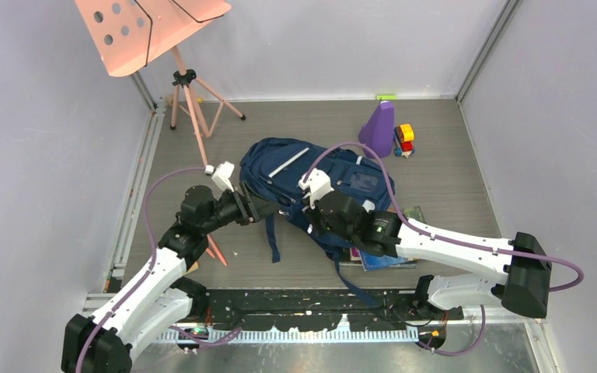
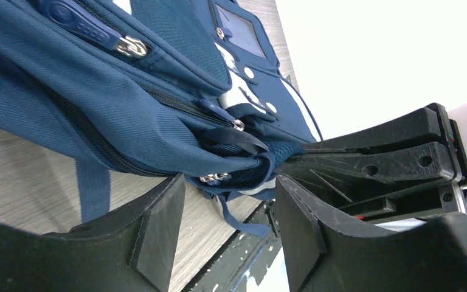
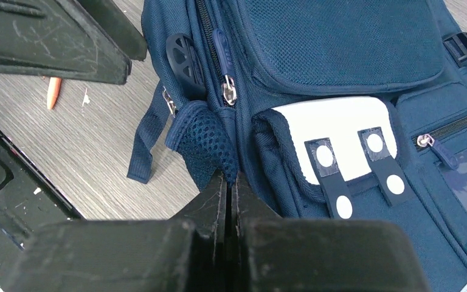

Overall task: Pack the student bag
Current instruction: Unzip the student bag.

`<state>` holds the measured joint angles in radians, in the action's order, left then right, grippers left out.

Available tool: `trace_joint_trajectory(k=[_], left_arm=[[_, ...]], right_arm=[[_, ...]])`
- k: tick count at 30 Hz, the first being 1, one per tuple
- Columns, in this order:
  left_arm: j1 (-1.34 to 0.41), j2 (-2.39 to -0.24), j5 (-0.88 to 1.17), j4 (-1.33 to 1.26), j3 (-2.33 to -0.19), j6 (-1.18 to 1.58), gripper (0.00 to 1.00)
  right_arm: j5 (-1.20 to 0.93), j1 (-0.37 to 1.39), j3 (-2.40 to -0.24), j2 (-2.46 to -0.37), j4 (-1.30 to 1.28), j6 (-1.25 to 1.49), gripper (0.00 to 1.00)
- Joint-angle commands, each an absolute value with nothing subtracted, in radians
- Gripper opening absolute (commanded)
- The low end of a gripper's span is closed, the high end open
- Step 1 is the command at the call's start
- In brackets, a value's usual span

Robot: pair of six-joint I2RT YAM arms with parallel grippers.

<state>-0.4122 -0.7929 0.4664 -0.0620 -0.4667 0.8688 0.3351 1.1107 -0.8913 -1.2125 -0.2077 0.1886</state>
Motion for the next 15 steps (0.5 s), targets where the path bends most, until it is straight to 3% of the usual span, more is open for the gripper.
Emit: trace_joint_trajectory(k=[1,8,15], left_arm=[[-0.459,-0.792,0.453,-0.166,-0.448,0.935,0.57],[-0.508,-0.776,0.421,-0.154,-0.399,0.96,0.44],[-0.512,-0.768,0.39,-0.128,-0.391,0.954,0.42]], right_arm=[[0.346,1.115,-0.908,-1.167,-0.05,0.228,0.01],[0.37,1.115,-0.902,-1.155,-0.043,0.229,0.01],[0.364,1.115,-0.897,-1.152,-0.034,0.239,0.01]])
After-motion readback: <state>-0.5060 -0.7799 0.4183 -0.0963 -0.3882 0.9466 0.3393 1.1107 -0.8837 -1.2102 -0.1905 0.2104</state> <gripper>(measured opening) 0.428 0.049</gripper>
